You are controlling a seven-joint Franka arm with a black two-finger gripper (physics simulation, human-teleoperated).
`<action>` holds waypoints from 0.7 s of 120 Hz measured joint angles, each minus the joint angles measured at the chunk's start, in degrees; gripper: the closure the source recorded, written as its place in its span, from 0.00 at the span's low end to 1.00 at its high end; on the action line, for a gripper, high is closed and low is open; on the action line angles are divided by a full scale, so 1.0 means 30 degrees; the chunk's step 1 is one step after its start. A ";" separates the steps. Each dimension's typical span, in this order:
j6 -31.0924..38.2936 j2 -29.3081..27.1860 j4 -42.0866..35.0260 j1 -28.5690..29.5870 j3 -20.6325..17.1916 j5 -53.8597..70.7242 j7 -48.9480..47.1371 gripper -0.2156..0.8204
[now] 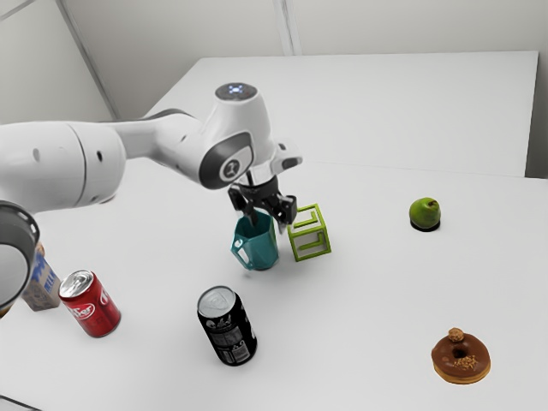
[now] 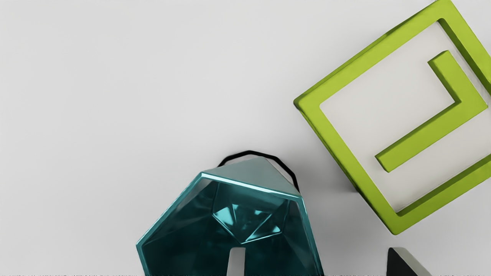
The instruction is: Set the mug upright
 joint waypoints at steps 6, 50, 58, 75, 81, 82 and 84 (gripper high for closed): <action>-0.0037 -0.0225 -0.0027 0.0003 -0.0008 -0.0003 0.0000 0.42; -0.2177 -0.3288 0.1493 0.0085 0.0105 -0.0420 0.1000 0.26; -0.3481 -0.3370 0.3325 0.0026 0.0476 -0.0664 0.1639 0.25; -0.5988 -0.2016 0.7189 0.1659 0.0243 -0.1184 0.3051 0.23; -0.6675 -0.1835 0.7666 0.2135 0.0278 -0.1381 0.3550 0.22; -0.6780 -0.1822 0.7711 0.2181 0.0285 -0.1408 0.3630 0.22; -0.6976 -0.1804 0.7783 0.2240 0.0304 -0.1457 0.3786 0.22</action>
